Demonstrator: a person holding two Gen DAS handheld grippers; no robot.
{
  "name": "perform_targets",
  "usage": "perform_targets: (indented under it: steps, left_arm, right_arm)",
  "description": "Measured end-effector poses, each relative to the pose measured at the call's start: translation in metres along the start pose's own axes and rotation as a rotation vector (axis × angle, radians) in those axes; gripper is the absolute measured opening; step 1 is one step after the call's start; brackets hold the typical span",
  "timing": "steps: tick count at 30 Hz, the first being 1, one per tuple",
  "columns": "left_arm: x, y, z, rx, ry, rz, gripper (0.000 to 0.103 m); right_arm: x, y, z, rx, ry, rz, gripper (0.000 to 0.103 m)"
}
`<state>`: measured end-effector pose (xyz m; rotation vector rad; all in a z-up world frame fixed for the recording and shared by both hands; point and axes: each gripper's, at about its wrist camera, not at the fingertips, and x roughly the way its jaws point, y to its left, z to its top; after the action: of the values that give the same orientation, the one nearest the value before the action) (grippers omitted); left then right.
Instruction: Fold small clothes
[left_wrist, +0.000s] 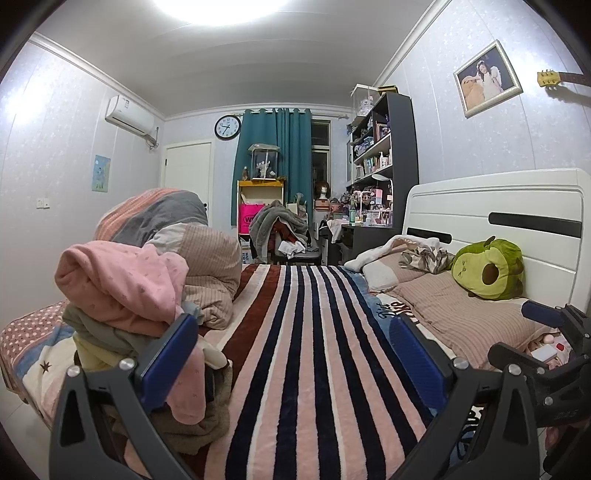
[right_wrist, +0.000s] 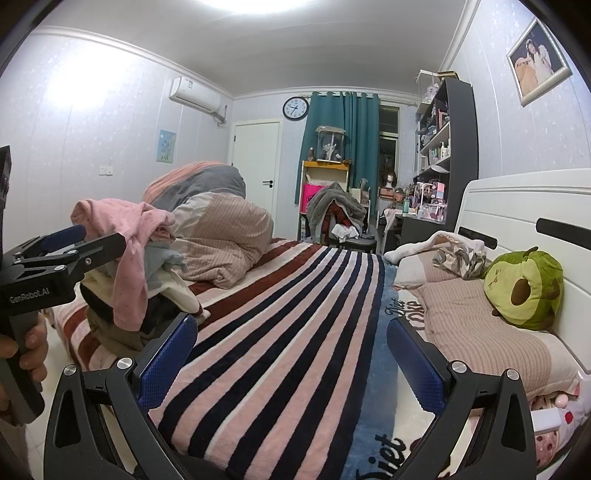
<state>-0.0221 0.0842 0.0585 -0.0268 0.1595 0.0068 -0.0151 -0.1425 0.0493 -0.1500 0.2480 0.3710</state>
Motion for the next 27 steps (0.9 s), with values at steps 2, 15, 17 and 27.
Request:
perform_targets:
  steps: [2,15,17,27]
  left_arm:
    - [0.000,0.001,0.000,-0.001,0.002,0.002,0.102]
    - [0.003,0.003,-0.006,-0.001,0.005,0.020,0.102]
    - [0.004,0.003,-0.007,-0.001,0.007,0.021,0.102]
    - [0.004,0.003,-0.007,0.000,0.007,0.019,0.102]
  right_arm:
    - [0.000,0.000,0.000,0.000,-0.001,-0.001,0.102]
    - [0.000,0.002,-0.001,0.004,0.000,0.001,0.102]
    - [0.000,0.002,-0.001,0.005,0.000,0.002,0.102]
    - [0.001,0.015,0.007,0.004,0.005,0.010,0.102]
